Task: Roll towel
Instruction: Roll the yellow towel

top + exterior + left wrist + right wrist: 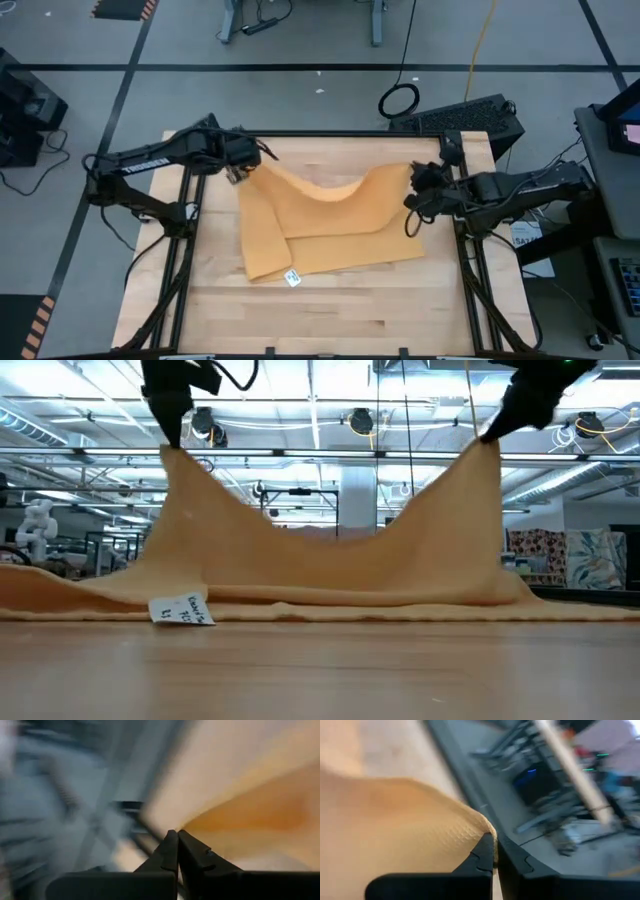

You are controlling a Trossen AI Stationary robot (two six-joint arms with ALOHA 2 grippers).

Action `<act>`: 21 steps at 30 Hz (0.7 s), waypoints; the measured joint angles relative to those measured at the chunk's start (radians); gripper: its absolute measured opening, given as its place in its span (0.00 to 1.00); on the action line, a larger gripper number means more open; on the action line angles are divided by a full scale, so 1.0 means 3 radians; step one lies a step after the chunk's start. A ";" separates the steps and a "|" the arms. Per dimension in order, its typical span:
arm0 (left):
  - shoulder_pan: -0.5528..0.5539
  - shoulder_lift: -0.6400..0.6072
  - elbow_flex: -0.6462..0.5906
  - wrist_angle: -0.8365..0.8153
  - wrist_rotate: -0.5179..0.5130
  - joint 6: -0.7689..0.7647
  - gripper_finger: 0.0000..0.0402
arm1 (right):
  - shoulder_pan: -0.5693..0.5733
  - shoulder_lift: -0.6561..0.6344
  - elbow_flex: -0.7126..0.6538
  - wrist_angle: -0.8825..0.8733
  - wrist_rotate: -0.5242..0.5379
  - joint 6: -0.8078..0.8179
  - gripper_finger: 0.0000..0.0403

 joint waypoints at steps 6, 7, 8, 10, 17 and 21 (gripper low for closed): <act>-0.0007 -0.0112 0.0000 -0.0010 -0.0995 -0.0509 0.01 | -0.0249 0.0055 -0.0197 0.1114 0.0661 -0.0844 0.00; -0.0006 -0.0123 0.0000 -0.0009 -0.0896 -0.0552 0.01 | -0.0306 0.0069 -0.0201 0.1209 0.0589 -0.0919 0.00; -0.0004 -0.0129 0.0000 -0.0011 -0.0752 -0.0574 0.01 | -0.0362 0.0082 -0.0200 0.1249 0.0474 -0.0963 0.00; -0.0006 -0.0130 0.0000 -0.0017 -0.0485 -0.0577 0.01 | -0.0481 0.0114 -0.0200 0.1221 0.0199 -0.0994 0.00; -0.0198 -0.0209 0.0000 -0.0018 -0.0290 -0.0433 0.01 | -0.0783 0.0175 -0.0202 0.0449 -0.0013 -0.0607 0.00; -0.0160 -0.0286 0.0002 0.0006 -0.0873 -0.0414 0.01 | -0.0910 0.0133 -0.0202 0.0753 0.0085 -0.0774 0.00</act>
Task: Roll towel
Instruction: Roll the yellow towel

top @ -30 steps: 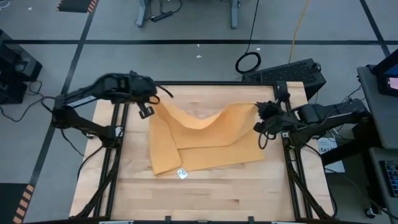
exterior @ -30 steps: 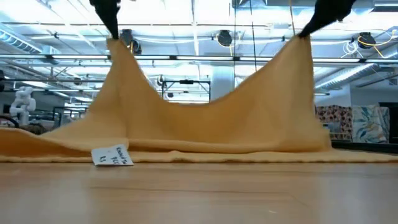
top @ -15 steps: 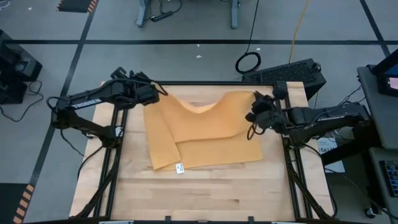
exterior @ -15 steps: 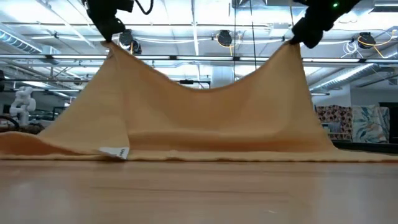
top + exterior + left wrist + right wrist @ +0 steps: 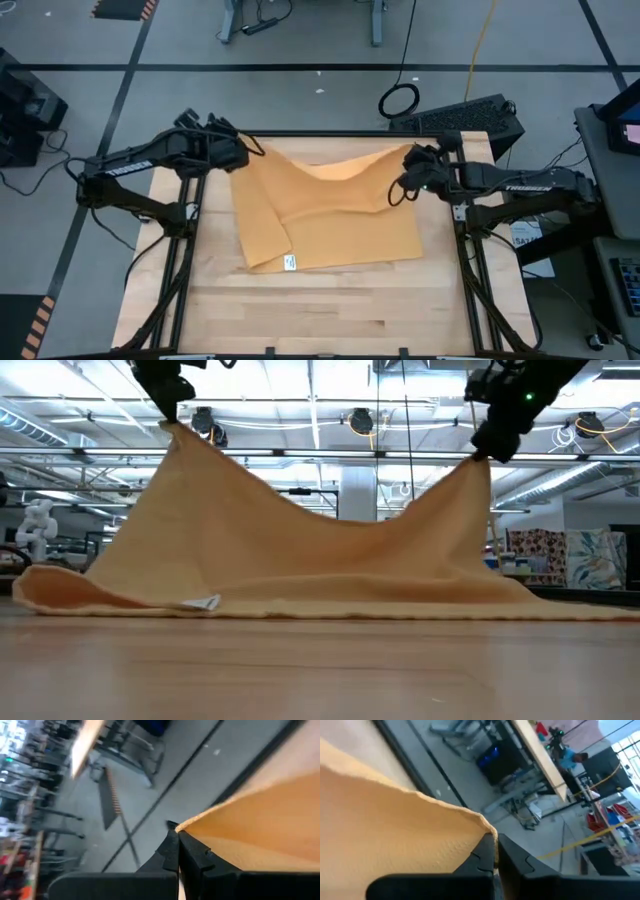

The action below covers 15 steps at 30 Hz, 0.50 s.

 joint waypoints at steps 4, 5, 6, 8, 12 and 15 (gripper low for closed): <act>0.0043 -0.0006 -0.0001 0.0026 0.0714 0.0050 0.01 | -0.0079 -0.0004 0.0000 0.0392 -0.0357 -0.0276 0.00; 0.0044 -0.0006 -0.0008 0.0026 0.0883 0.0007 0.01 | -0.0095 -0.0004 0.0000 0.0423 -0.0462 -0.0295 0.00; 0.0044 -0.0007 -0.0032 0.0025 0.1003 -0.0011 0.01 | -0.0110 -0.0004 0.0000 0.0422 -0.0544 -0.0299 0.00; 0.0044 -0.0008 -0.0108 0.0045 0.1149 0.0001 0.01 | -0.0144 -0.0004 0.0000 0.0373 -0.0646 -0.0280 0.00; 0.0044 -0.0006 -0.0345 0.0153 0.1296 0.0093 0.01 | -0.0222 -0.0007 0.0000 -0.0010 -0.1016 -0.0061 0.00; 0.0044 -0.0003 -0.0542 0.0161 0.1409 0.0092 0.01 | -0.0266 -0.0007 0.0000 -0.0376 -0.1302 0.0227 0.00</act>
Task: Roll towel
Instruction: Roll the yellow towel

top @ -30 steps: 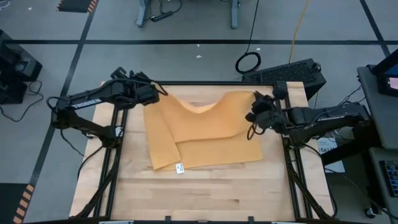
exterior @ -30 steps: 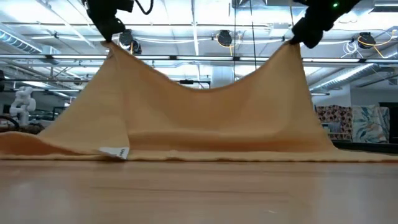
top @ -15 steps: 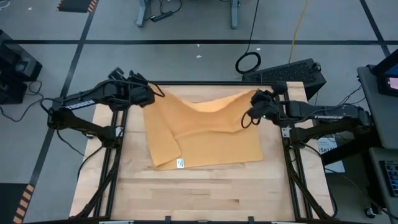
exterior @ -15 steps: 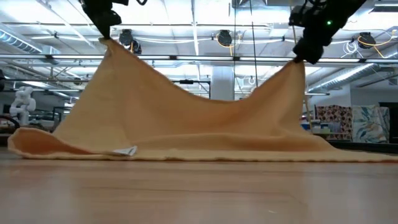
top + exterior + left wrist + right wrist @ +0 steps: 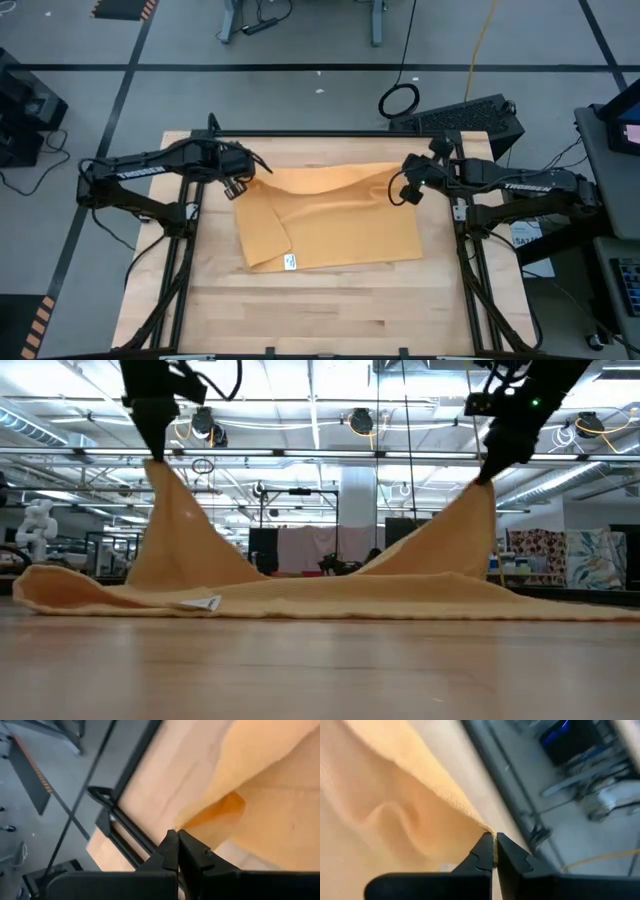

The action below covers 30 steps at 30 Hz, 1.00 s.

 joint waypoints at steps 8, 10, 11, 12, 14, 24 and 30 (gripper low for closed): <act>-0.0043 0.0000 -0.0293 0.0110 0.0530 -0.0024 0.05 | 0.0000 0.0000 0.0000 -0.0168 -0.0129 0.0151 0.00; -0.0088 0.0000 -0.0293 0.0131 0.0756 -0.0025 0.12 | 0.0000 0.0000 0.0000 -0.0134 -0.0134 0.0147 0.00; -0.0121 -0.0001 -0.0293 0.0122 0.0839 -0.0026 0.16 | 0.0000 0.0000 0.0000 -0.0111 -0.0144 0.0147 0.00; -0.0159 -0.0004 -0.0293 0.0125 0.0874 -0.0028 0.21 | 0.0000 0.0000 0.0000 -0.0090 -0.0181 0.0144 0.00; -0.0241 -0.0036 -0.0293 0.0128 0.0880 -0.0077 0.32 | 0.0000 0.0000 0.0000 -0.0060 -0.0264 0.0143 0.00; -0.1253 -0.0159 -0.0346 0.1190 0.1016 -0.0390 0.64 | 0.0000 0.0000 0.0000 -0.0010 -0.0497 0.0143 0.00; -0.1971 0.0287 -0.0803 0.2386 0.0663 -0.0641 0.59 | 0.0000 0.0000 0.0000 -0.0010 -0.0575 0.0143 0.00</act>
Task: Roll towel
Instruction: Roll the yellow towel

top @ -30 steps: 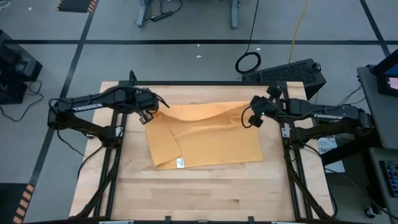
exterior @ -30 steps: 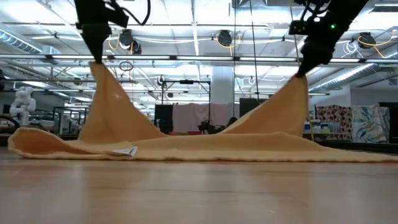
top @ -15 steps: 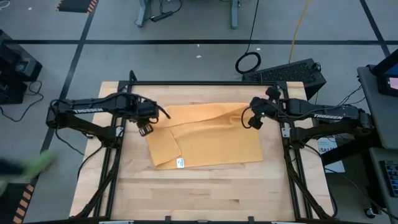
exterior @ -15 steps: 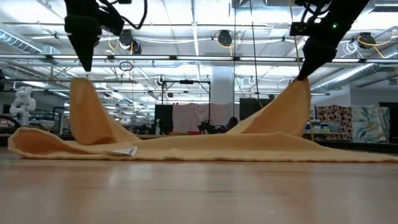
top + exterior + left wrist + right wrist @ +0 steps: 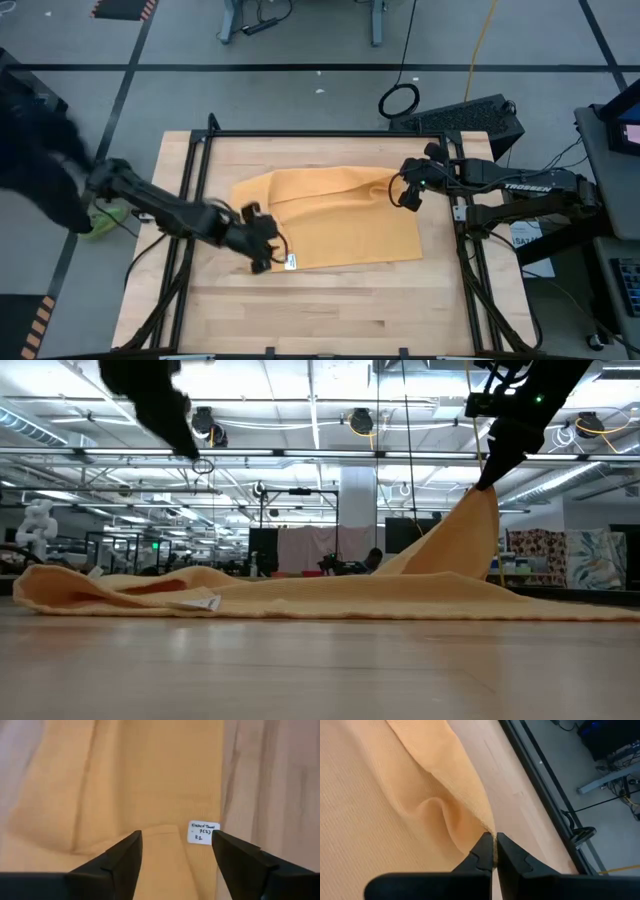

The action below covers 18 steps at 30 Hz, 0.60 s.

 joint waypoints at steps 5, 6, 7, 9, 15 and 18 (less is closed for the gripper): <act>-0.0160 0.0594 -0.0190 0.0145 -0.0102 -0.0496 0.49 | 0.0000 0.0000 0.0000 -0.0001 -0.0020 0.0000 0.00; -0.0179 0.0690 -0.0206 0.0223 -0.0125 -0.0484 0.47 | 0.0000 0.0000 0.0000 -0.0001 -0.0061 0.0000 0.00; -0.0203 0.0781 -0.0214 0.0306 -0.0184 -0.0439 0.45 | 0.0000 0.0000 0.0000 -0.0001 -0.0083 0.0000 0.00; -0.0238 0.0936 -0.0221 0.0531 -0.0293 -0.0369 0.43 | 0.0003 0.0000 0.0000 -0.0002 -0.0090 0.0001 0.00; -0.0234 0.1264 -0.0221 0.0922 -0.0369 -0.0162 0.43 | 0.0015 0.0000 0.0000 -0.0003 -0.0106 0.0023 0.00; -0.0191 0.1364 -0.0222 0.0897 -0.0370 -0.0169 0.43 | 0.0015 0.0001 0.0000 -0.0004 -0.0157 0.0024 0.00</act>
